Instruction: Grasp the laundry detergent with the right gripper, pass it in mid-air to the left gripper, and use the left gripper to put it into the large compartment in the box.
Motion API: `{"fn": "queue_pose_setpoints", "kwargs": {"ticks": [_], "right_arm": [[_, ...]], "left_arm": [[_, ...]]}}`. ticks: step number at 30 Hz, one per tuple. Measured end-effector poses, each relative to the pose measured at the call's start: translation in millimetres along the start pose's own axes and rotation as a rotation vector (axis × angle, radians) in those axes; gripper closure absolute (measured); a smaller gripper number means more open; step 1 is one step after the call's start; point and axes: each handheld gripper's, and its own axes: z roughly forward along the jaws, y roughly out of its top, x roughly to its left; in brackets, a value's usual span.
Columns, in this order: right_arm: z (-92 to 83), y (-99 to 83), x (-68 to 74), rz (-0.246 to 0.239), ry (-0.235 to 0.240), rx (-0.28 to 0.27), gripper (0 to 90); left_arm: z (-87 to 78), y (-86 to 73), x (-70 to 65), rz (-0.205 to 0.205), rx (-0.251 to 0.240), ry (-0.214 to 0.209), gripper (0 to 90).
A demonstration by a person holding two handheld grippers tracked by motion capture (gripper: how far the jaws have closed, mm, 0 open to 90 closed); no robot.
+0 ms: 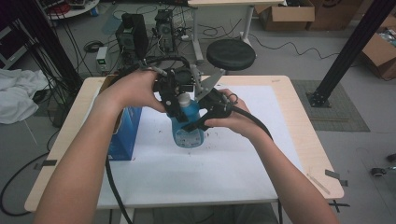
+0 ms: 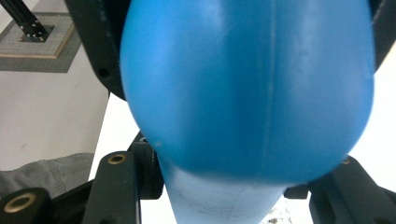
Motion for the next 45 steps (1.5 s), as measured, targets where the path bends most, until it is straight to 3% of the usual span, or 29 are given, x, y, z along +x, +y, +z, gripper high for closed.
{"fn": "queue_pose_setpoints", "kwargs": {"ticks": [12,20,33,35,41,45], "right_arm": [[1.9,-1.6,0.5,0.001,0.0,0.002,46.1],[1.9,-1.5,1.3,0.002,-0.001,0.009,46.1],[0.7,0.1,0.5,0.0,0.024,-0.018,44.7],[1.6,1.1,1.0,0.003,0.017,-0.003,32.6],[-3.1,-2.7,-2.3,0.03,0.0,0.001,26.2],[-11.9,-11.4,-7.0,0.046,-0.022,0.087,22.9]], "left_arm": [[2.2,1.4,-0.3,0.007,0.006,0.014,37.5],[3.4,2.1,-0.5,0.003,0.015,0.001,38.0],[-3.8,3.3,0.0,-0.026,0.017,-0.012,38.6],[-7.1,4.0,0.8,-0.049,0.029,-0.022,38.6],[-16.5,1.9,2.6,-0.108,0.065,-0.026,38.7],[-30.2,-2.5,6.4,-0.191,0.093,-0.015,38.6]]}}
